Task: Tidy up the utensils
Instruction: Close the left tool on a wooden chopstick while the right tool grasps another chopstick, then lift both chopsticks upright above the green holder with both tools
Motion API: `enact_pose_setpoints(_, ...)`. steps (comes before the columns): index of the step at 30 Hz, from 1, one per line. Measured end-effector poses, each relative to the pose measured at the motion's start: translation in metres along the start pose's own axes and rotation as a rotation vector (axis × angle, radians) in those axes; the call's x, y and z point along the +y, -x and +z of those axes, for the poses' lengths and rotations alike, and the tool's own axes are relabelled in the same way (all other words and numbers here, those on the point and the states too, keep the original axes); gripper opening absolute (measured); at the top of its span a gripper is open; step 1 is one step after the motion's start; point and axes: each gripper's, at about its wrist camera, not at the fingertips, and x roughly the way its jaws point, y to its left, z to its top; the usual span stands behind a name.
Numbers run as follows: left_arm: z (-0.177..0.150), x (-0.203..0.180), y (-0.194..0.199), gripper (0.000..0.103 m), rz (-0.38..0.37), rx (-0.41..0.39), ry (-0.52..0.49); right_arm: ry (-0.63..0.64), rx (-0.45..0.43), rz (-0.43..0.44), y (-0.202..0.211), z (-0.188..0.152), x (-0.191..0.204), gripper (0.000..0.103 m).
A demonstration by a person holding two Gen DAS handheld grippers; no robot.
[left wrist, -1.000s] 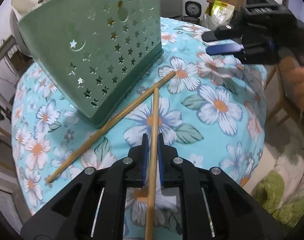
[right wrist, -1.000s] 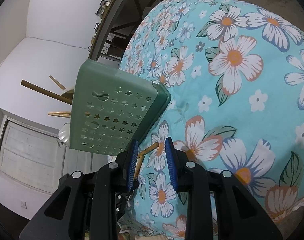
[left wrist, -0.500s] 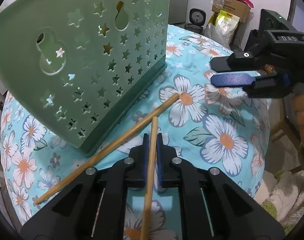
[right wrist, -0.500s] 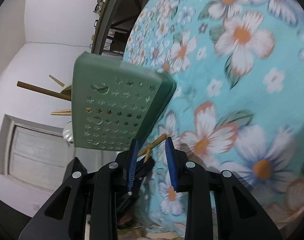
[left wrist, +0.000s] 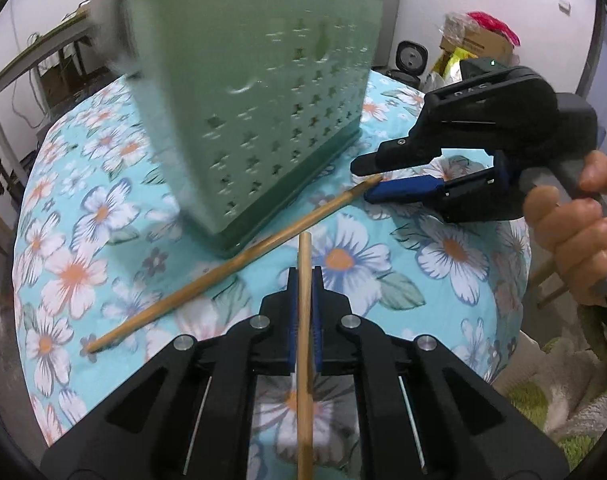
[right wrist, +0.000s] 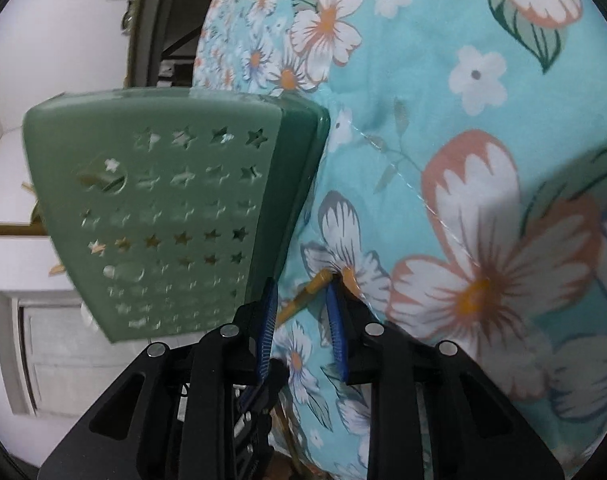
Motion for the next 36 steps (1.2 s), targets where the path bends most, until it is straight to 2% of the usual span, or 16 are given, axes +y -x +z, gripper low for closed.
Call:
enact_pose_setpoints(6, -0.008, 0.016, 0.010, 0.005, -0.016, -0.032, 0.034, -0.035, -0.069, -0.042, -0.009, 0.000, 0.010, 0.023)
enact_pose_setpoints(10, -0.010, 0.020, 0.012, 0.005, -0.029, -0.048, 0.031, -0.093, -0.110, -0.059, -0.010, -0.003, 0.007, 0.011)
enact_pose_setpoints(14, -0.014, 0.021, 0.019, 0.005, -0.042, -0.065, 0.040, -0.125, -0.129, -0.042, -0.011, -0.003, 0.003, 0.010)
enact_pose_setpoints(19, -0.008, 0.021, 0.019, 0.005, -0.040, -0.089, 0.055, -0.150, -0.129, 0.020, -0.006, -0.005, -0.008, 0.009)
enact_pose_setpoints(28, -0.007, 0.026, 0.027, 0.005, -0.028, -0.108, 0.066, -0.019, -0.236, 0.041, 0.046, 0.001, 0.006, 0.007)
enact_pose_setpoints(33, -0.004, 0.022, 0.025, 0.005, -0.033, -0.109, 0.063, 0.055, -0.309, -0.018, 0.076, 0.005, 0.009, 0.008)
enact_pose_setpoints(36, -0.003, 0.018, 0.023, 0.005, -0.035, -0.106, 0.056, 0.049, -0.326, -0.042, 0.082, 0.005, 0.003, 0.009)
